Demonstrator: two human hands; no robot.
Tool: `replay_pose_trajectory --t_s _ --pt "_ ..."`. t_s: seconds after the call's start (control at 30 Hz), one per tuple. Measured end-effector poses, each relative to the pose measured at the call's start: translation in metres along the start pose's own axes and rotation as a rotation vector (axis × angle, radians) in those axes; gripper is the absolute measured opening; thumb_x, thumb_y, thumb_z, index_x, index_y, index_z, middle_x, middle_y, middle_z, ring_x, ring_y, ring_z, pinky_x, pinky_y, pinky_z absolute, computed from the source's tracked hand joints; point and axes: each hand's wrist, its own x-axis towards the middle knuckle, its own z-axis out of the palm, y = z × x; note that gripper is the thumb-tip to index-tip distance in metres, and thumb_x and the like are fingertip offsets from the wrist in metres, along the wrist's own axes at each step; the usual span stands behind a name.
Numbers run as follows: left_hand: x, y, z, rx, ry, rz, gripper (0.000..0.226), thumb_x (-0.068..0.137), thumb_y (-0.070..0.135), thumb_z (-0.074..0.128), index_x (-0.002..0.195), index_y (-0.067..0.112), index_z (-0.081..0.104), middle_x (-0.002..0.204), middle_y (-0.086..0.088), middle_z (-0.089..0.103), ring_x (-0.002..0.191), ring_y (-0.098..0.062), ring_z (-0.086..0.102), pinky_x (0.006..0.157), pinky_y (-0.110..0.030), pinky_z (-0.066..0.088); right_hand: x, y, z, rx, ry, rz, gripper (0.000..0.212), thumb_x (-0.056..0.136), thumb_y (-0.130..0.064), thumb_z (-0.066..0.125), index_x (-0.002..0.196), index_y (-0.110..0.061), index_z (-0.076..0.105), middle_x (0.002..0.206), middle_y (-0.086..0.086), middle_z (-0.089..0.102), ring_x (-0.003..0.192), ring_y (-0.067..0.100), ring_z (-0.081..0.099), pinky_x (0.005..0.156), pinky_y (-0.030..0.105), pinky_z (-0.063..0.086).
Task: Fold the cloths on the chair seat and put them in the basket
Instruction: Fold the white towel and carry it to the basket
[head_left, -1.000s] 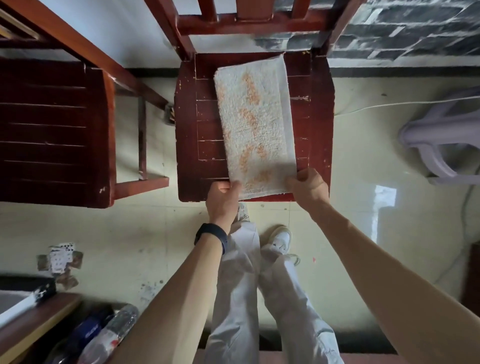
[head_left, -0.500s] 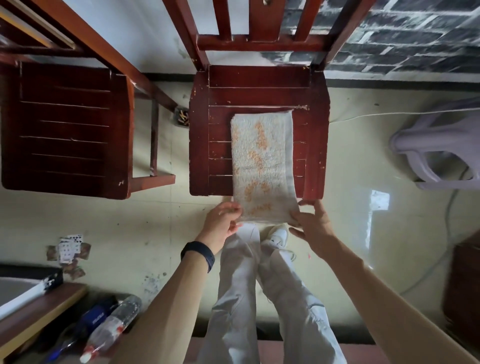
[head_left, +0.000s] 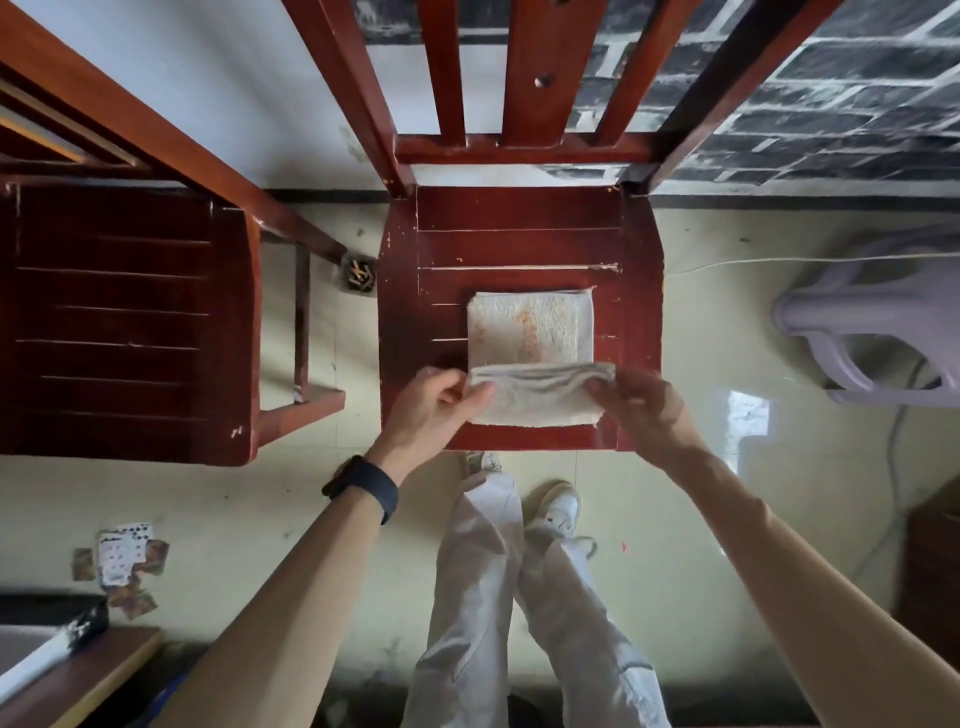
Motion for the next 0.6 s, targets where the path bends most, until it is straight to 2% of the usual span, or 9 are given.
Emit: replay_pose_trajectory --t_s 0.07,0.13,0.2,0.27,0.33,0.43,0.6 --pt "0.019 0.008 -0.002 -0.082 0.035 0.005 0.034 0.093 0.051 0.058 0.094 0.018 0.067 0.097 0.006 0.065 0.083 -0.003 0.063 0.069 -0.013 0.045 0.021 -0.002 0.003 0.034 0.058 0.016 0.034 0.094 -0.051 0.062 0.078 -0.021 0.067 0.068 -0.003 0.066 0.060 0.012 0.060 0.057 0.031 0.047" --pt "0.044 0.011 0.002 -0.068 0.087 -0.006 0.037 0.097 0.049 0.053 0.093 0.014 0.063 0.089 0.006 0.064 0.077 -0.001 0.058 0.065 -0.016 0.042 0.045 0.000 0.012 0.090 0.093 0.089 0.027 0.097 -0.049 0.060 0.089 -0.024 0.065 0.071 -0.013 0.066 0.061 0.016 0.060 0.058 0.029 0.048" --pt "0.067 0.012 0.010 -0.042 0.150 -0.019 0.045 0.100 0.047 0.049 0.091 0.005 0.061 0.080 0.001 0.060 0.071 -0.010 0.053 0.061 -0.024 0.039 0.063 0.003 0.022 0.062 0.168 0.085 0.029 0.100 -0.047 0.055 0.094 -0.019 0.063 0.072 -0.012 0.061 0.060 0.013 0.054 0.052 0.023 0.046" --pt "0.085 0.010 0.017 0.014 0.216 -0.021 0.046 0.103 0.045 0.044 0.081 0.006 0.055 0.070 0.002 0.053 0.064 -0.015 0.049 0.059 -0.031 0.034 0.077 0.002 0.029 0.012 0.209 0.063 0.034 0.104 -0.044 0.048 0.099 -0.013 0.061 0.077 -0.006 0.059 0.060 0.010 0.052 0.048 0.018 0.045" --pt "0.098 0.006 0.022 0.096 0.257 -0.035 0.044 0.105 0.044 0.038 0.085 0.009 0.057 0.076 -0.002 0.059 0.072 -0.022 0.057 0.064 -0.030 0.036 0.088 0.001 0.035 -0.019 0.231 0.057 0.039 0.105 -0.046 0.044 0.099 -0.012 0.059 0.075 -0.005 0.058 0.058 0.010 0.052 0.050 0.027 0.050" --pt "0.109 0.001 0.028 0.173 0.296 -0.080 0.047 0.106 0.045 0.031 0.098 0.010 0.061 0.098 -0.013 0.069 0.090 -0.033 0.065 0.074 -0.034 0.049 0.100 -0.001 0.041 -0.079 0.272 0.114 0.043 0.104 -0.051 0.040 0.097 -0.013 0.060 0.073 -0.008 0.059 0.060 0.011 0.057 0.057 0.037 0.056" --pt "0.114 0.005 0.032 0.228 0.346 -0.115 0.049 0.106 0.048 0.025 0.091 0.013 0.055 0.091 -0.013 0.071 0.082 -0.036 0.067 0.064 -0.033 0.042 0.109 -0.005 0.046 -0.166 0.325 0.165 0.049 0.101 -0.061 0.034 0.091 -0.020 0.059 0.072 -0.006 0.063 0.067 0.018 0.067 0.061 0.042 0.060"
